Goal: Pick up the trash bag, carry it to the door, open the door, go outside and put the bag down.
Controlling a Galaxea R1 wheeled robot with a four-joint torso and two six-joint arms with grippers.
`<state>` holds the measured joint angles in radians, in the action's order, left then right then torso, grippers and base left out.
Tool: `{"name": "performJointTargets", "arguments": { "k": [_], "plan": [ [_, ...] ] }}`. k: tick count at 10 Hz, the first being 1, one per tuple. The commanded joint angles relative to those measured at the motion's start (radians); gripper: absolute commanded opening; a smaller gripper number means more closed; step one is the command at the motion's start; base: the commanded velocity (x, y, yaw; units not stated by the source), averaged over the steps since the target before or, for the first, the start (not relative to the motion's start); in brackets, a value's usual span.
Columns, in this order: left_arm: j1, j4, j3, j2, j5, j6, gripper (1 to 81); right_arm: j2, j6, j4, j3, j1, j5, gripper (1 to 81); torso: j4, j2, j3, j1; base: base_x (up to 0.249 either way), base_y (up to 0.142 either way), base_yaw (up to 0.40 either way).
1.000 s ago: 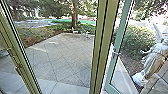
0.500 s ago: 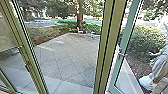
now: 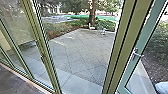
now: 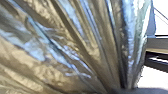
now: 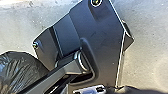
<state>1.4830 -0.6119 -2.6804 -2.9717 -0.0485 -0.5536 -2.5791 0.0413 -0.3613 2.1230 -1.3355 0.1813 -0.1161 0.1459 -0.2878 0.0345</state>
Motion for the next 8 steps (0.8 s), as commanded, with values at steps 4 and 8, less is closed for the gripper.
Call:
{"name": "performJointTargets", "arguments": {
  "k": [4,8],
  "plan": [
    [-0.054,0.023,-0.001,0.008,-0.074,-0.009,1.0,-0.13,-0.001,-0.005,0.136,-0.026,0.049,81.1,0.023,0.0,-0.007,0.0,0.0,0.0,0.0],
    [-0.068,0.026,-0.024,0.002,-0.074,-0.009,1.0,-0.262,-0.023,-0.002,0.284,-0.068,0.014,81.1,0.023,0.0,0.106,0.001,0.0,0.0,0.0]
  ]
}}
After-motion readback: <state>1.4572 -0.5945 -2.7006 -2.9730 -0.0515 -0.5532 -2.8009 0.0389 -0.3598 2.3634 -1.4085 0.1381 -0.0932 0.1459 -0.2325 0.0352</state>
